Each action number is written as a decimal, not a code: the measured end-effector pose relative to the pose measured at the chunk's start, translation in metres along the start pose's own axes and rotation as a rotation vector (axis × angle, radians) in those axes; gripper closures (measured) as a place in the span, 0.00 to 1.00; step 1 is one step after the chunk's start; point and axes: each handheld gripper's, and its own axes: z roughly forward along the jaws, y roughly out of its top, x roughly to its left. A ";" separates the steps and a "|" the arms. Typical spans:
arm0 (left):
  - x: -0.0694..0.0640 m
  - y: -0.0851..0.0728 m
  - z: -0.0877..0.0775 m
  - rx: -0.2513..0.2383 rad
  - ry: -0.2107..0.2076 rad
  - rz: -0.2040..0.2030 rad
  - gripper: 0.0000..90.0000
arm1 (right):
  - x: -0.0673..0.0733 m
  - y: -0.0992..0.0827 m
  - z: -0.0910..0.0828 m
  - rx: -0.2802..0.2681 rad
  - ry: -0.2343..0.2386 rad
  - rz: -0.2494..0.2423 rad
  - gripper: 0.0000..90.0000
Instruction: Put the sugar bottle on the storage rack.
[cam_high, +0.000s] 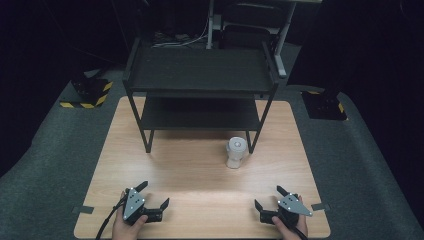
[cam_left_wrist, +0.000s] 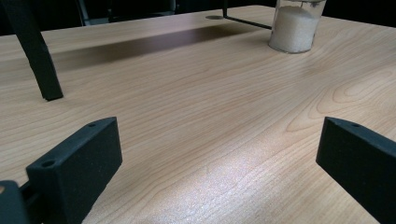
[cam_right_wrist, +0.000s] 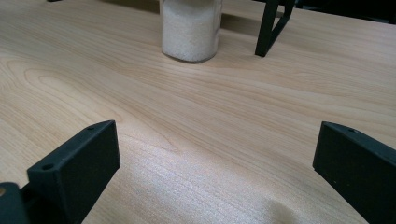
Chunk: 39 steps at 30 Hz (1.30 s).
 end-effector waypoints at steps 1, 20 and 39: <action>0.001 0.001 0.000 0.004 -0.004 -0.001 0.01 | 0.000 0.000 0.000 0.000 -0.002 0.001 0.00; 0.000 0.001 -0.001 0.005 -0.005 -0.002 0.01 | 0.000 0.000 0.000 0.003 0.005 0.000 0.00; 0.001 -0.001 -0.002 -0.004 -0.006 -0.007 0.01 | 0.004 0.045 -0.007 -0.074 -0.021 -0.016 0.00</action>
